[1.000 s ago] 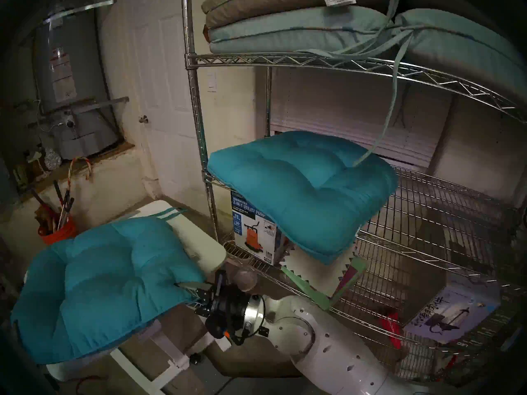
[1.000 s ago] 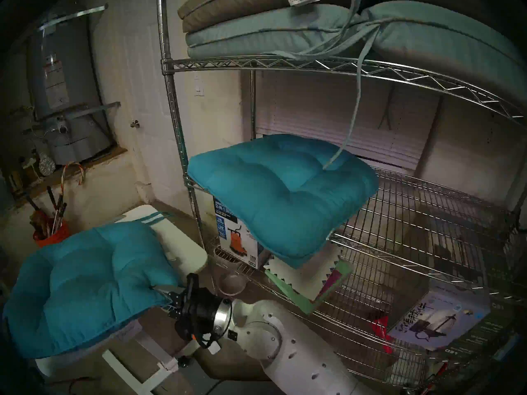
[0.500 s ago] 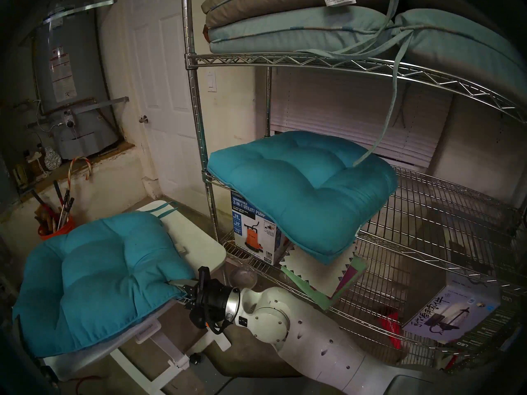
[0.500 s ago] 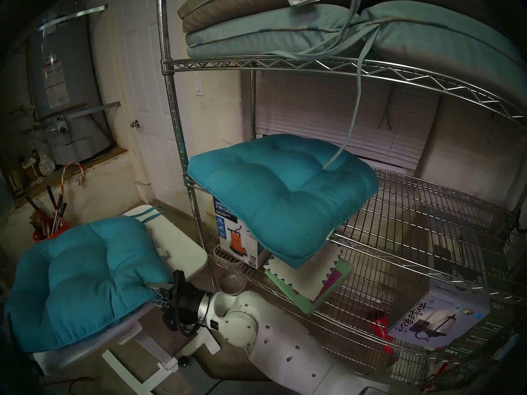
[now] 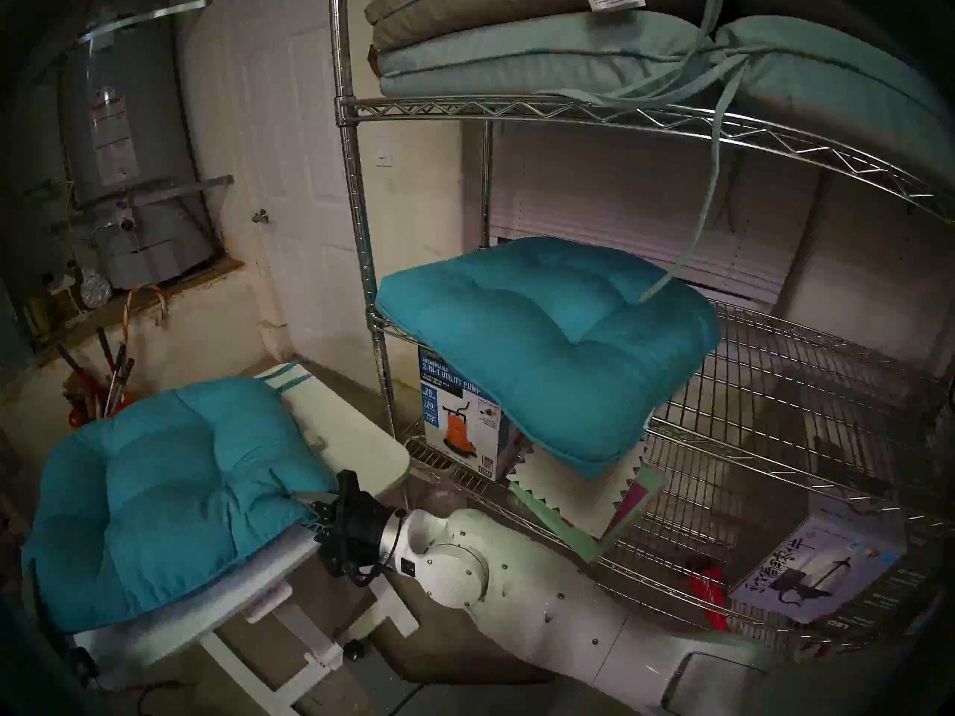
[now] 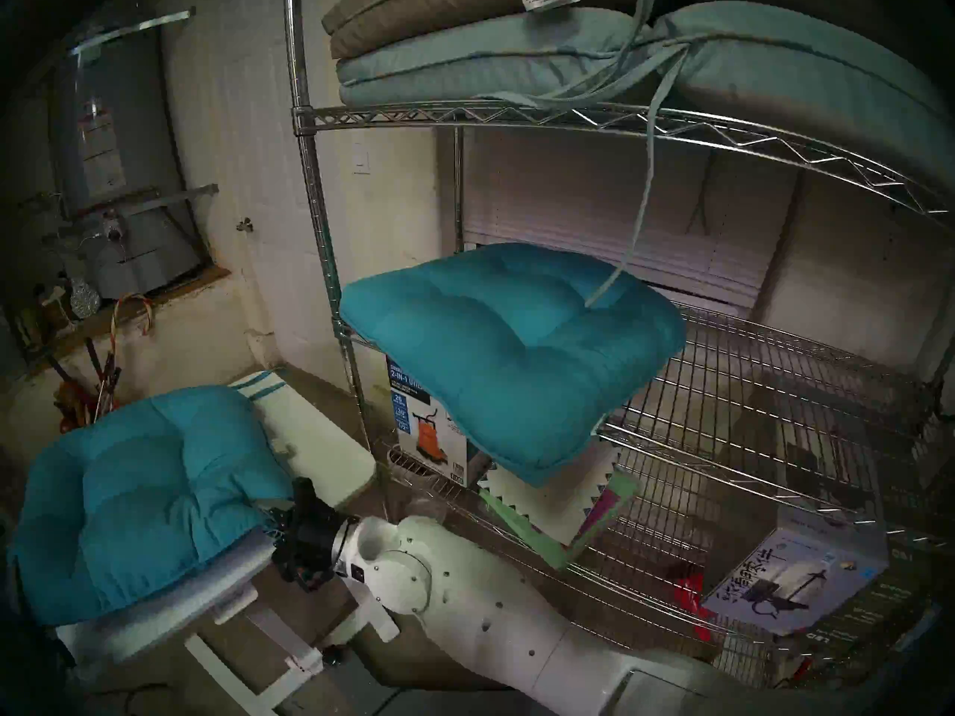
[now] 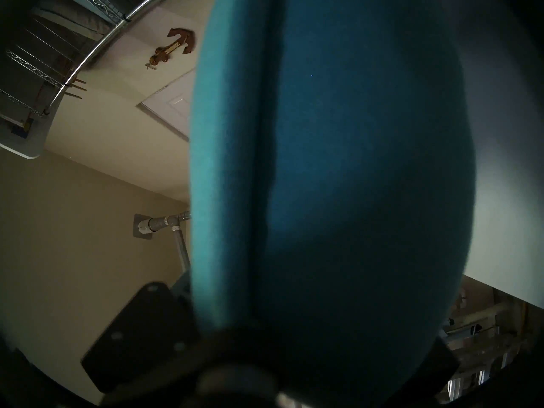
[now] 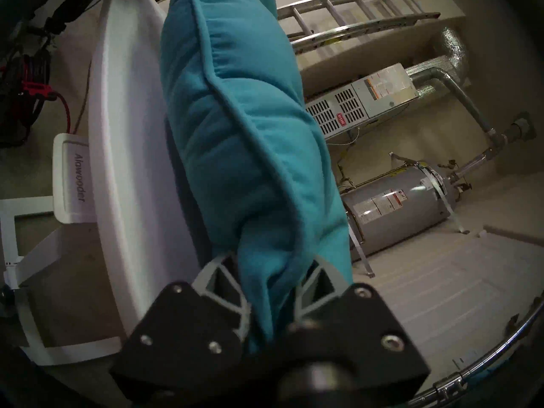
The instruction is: Take cushion off the shelf
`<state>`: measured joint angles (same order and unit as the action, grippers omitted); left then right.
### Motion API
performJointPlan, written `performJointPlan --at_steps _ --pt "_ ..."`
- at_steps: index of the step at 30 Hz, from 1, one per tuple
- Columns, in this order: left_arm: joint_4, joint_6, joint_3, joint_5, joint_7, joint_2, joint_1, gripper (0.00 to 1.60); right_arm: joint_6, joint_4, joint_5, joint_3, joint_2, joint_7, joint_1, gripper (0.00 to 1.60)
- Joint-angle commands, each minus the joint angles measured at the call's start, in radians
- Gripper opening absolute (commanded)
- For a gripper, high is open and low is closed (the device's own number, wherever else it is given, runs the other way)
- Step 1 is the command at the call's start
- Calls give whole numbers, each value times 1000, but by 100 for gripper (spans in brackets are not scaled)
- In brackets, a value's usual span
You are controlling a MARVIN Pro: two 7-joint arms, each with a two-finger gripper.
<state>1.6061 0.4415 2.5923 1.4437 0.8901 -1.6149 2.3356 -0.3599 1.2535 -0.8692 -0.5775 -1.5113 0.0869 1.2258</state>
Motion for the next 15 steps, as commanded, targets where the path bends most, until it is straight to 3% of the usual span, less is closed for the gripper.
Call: performJointPlan --at_steps 1,15 --pt "14 14 -1 -2 12 49 -24 0 28 -34 9 37 -109 -66 -65 0" --pt "3 33 -4 2 19 54 -38 0 21 -199 3 57 -180 -192 -117 0"
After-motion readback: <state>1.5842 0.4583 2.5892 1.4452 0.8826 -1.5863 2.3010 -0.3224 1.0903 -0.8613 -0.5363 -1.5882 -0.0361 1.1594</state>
